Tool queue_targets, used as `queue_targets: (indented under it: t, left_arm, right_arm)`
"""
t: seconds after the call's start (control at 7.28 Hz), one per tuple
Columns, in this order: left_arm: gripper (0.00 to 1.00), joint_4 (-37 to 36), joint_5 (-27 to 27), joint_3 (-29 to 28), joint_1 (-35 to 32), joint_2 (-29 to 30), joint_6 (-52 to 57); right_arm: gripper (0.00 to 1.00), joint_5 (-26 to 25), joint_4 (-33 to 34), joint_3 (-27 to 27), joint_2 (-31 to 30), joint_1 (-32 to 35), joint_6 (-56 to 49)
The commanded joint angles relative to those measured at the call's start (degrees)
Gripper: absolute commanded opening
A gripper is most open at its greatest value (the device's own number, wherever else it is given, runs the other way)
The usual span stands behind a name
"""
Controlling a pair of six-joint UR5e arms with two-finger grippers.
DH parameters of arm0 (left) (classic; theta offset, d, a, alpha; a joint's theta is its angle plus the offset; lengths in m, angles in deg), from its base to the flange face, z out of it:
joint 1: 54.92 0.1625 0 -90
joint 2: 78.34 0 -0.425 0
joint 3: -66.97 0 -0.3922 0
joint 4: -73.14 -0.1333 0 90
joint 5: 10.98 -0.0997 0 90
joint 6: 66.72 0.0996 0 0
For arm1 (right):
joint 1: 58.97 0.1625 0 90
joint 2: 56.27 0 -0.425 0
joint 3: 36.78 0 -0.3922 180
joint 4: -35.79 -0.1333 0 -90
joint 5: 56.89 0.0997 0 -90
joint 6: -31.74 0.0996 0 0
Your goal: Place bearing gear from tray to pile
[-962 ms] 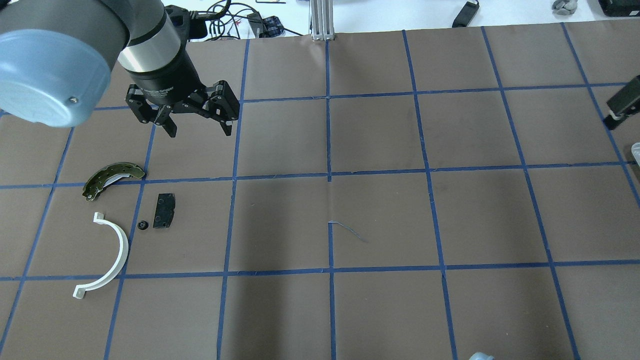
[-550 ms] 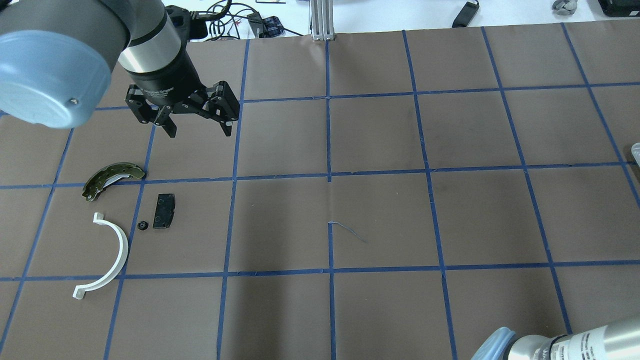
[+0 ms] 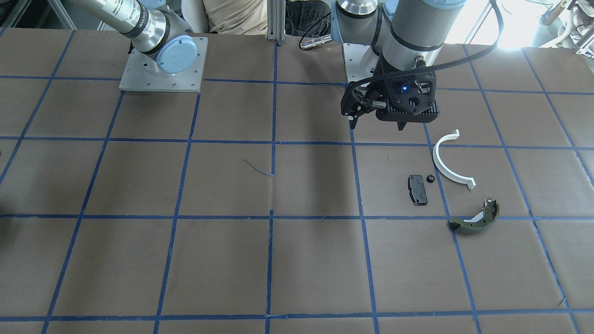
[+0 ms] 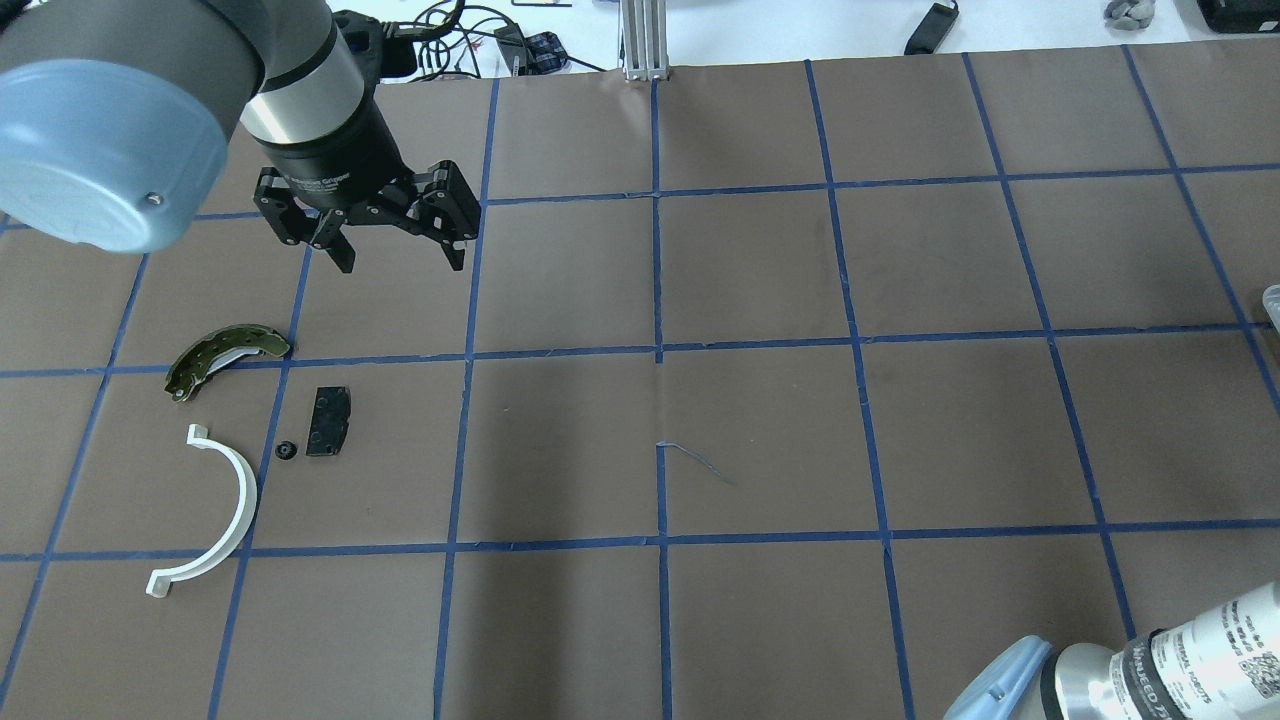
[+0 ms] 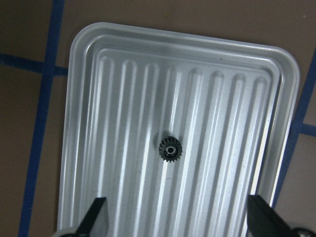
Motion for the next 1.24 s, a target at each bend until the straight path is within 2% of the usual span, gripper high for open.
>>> queue_targets:
  t: [0.0,0.27,0.41,0.82,0.96,1.1]
  left_arm:
    - [1.00,0.1,-0.1,0.1,0.0,-0.2,0.0]
    - [1.00,0.0,0.0,0.1,0.1,-0.3,0.0]
    - [1.00,0.1,-0.1,0.1,0.1,-0.3,0.0]
    - [1.00,-0.2,-0.1,0.1,0.1,0.4,0.1]
    - [1.00,-0.3,0.0,0.0,0.2,0.4,0.3]
    - [1.00,-0.3,-0.1,0.3,0.2,0.0,0.4]
  right_arm:
    - [1.00,0.1,-0.2,-2.1,3.6,-0.2,-0.2]
    - [1.00,0.3,0.7,-1.7,4.8,0.1,0.4]
    - [0.92,0.3,0.7,-1.7,4.9,0.3,0.9]
    - [0.91,0.4,1.1,-1.4,5.7,2.1,1.3]
    - [0.88,0.4,1.1,-1.4,5.7,2.2,1.1]
    - [0.79,0.3,1.0,-1.5,5.7,2.2,1.0]
